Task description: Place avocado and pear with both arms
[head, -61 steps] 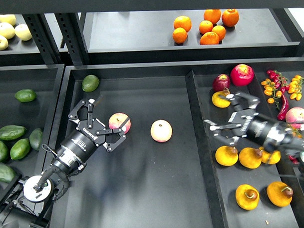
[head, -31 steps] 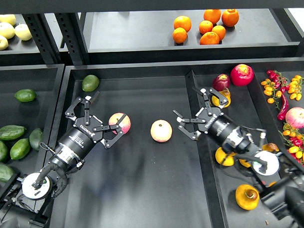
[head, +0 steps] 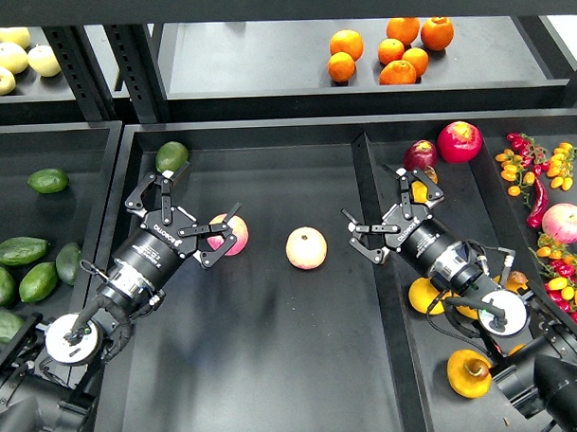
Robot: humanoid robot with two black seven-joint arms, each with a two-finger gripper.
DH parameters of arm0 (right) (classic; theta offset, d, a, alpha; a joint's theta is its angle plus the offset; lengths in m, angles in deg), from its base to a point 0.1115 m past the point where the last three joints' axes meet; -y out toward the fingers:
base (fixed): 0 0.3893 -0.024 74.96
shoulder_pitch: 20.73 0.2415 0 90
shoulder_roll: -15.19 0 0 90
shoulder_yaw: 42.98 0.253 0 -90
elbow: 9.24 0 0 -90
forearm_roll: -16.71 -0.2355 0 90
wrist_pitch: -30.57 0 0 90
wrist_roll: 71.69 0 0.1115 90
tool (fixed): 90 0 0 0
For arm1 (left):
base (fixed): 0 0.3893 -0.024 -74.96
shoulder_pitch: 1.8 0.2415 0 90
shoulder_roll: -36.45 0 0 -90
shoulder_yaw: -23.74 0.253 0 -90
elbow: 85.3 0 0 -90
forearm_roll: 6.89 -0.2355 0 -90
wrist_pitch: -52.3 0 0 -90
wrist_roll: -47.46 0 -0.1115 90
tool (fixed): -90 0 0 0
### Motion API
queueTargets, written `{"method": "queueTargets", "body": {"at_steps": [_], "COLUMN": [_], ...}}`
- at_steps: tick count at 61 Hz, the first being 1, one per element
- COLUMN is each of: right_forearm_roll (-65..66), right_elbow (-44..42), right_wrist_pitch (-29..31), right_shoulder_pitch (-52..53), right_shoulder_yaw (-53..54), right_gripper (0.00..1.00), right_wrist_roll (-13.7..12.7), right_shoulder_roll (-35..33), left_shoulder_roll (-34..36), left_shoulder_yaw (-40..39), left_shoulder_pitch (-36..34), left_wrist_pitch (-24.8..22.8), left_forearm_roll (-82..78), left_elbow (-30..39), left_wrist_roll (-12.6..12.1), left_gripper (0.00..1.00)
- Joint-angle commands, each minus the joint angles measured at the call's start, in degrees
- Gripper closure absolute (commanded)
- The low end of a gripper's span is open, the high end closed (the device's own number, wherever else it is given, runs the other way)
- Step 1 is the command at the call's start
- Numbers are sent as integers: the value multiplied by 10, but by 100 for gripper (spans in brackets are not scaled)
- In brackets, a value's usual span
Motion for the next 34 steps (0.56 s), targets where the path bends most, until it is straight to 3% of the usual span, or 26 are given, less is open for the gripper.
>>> {"method": "queueTargets", "body": {"at_steps": [1,34], "right_forearm_roll": [0,-4], "right_elbow": [3,9], "right_wrist_pitch": [0,0], "right_shoulder_pitch": [0,0], "right_shoulder_yaw": [2,2], "right_gripper": [1,1], "right_wrist_roll": [1,1], "right_shoulder_roll": [0,0], "left_shoulder_roll": [0,0], "left_shoulder_yaw": [1,3], "left_shoulder_pitch": [-4,-4], "left_wrist_pitch": [0,0], "left_forearm_roll": [2,7], "left_elbow": [-2,-1], "left_wrist_roll": [0,0], "left_gripper": [1,1]}}
